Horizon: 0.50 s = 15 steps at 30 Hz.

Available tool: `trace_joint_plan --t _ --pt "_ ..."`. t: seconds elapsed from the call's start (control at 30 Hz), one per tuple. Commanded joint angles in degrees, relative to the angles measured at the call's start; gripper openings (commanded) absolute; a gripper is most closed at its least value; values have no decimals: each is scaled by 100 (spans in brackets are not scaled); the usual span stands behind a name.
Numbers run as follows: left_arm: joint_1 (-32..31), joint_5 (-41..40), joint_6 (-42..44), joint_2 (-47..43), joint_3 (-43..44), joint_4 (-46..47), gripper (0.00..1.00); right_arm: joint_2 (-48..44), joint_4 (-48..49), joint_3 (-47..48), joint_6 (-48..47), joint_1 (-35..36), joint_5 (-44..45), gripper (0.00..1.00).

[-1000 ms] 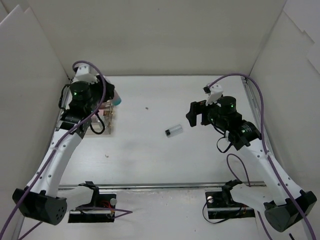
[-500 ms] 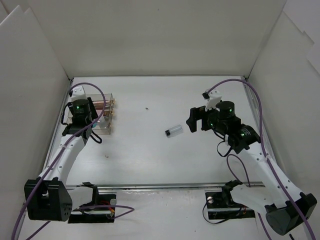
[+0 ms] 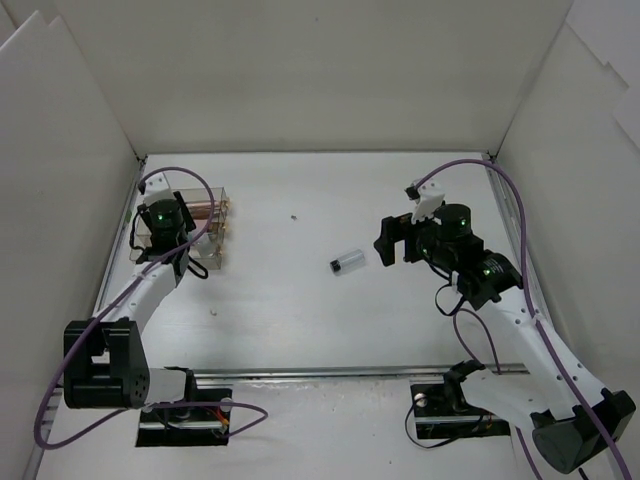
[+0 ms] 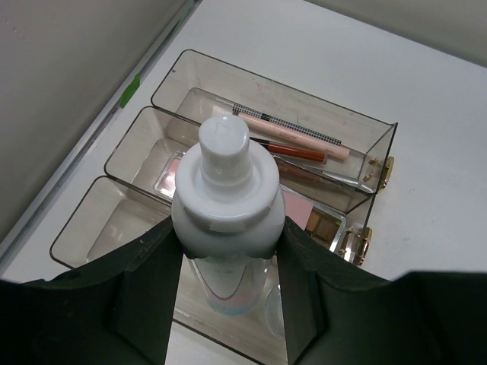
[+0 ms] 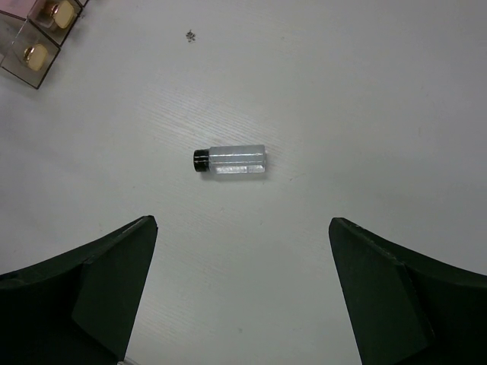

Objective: Organize the makeup

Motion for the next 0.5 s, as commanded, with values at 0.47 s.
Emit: trace_joint_plan --t 0.47 --pt "29 70 230 465 -107 1373 0 222 281 9 -152 6 194 94"
